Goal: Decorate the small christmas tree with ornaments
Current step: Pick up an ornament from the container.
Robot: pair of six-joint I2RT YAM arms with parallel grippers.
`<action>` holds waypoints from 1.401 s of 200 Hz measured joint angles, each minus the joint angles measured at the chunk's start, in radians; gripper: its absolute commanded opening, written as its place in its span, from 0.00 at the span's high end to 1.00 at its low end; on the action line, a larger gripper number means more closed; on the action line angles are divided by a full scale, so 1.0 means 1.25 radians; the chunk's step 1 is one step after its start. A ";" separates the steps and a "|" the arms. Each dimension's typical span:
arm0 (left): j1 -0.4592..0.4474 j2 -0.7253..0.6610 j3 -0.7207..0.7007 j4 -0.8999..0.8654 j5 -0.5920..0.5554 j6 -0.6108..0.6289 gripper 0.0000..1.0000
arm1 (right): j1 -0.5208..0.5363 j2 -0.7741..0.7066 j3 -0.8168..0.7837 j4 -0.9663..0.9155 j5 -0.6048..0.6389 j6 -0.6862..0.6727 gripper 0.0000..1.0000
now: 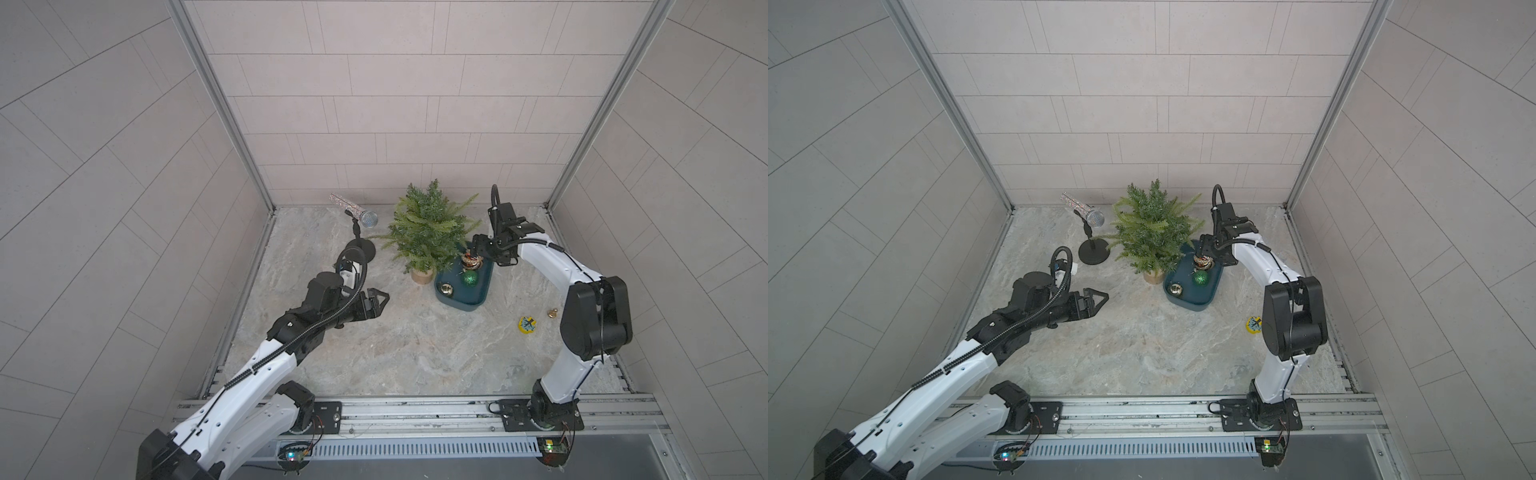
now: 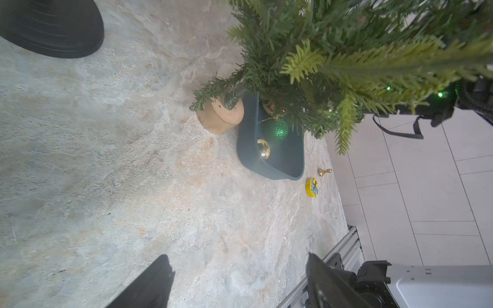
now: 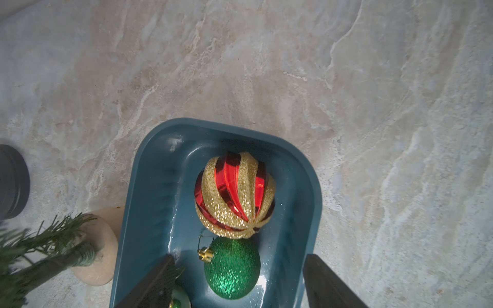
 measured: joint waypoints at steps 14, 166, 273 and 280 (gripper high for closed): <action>-0.013 0.002 0.000 0.001 -0.003 0.000 0.15 | 0.002 0.026 0.015 -0.002 0.003 0.000 0.20; -0.038 0.006 -0.011 0.004 -0.038 -0.026 0.16 | 0.021 0.190 0.108 0.002 0.011 0.009 0.19; -0.042 0.006 -0.011 0.005 -0.038 -0.034 0.17 | 0.024 0.224 0.103 0.035 -0.004 0.022 0.01; -0.042 0.006 -0.012 0.005 -0.038 -0.033 0.17 | 0.024 0.228 0.103 0.035 -0.005 0.022 0.02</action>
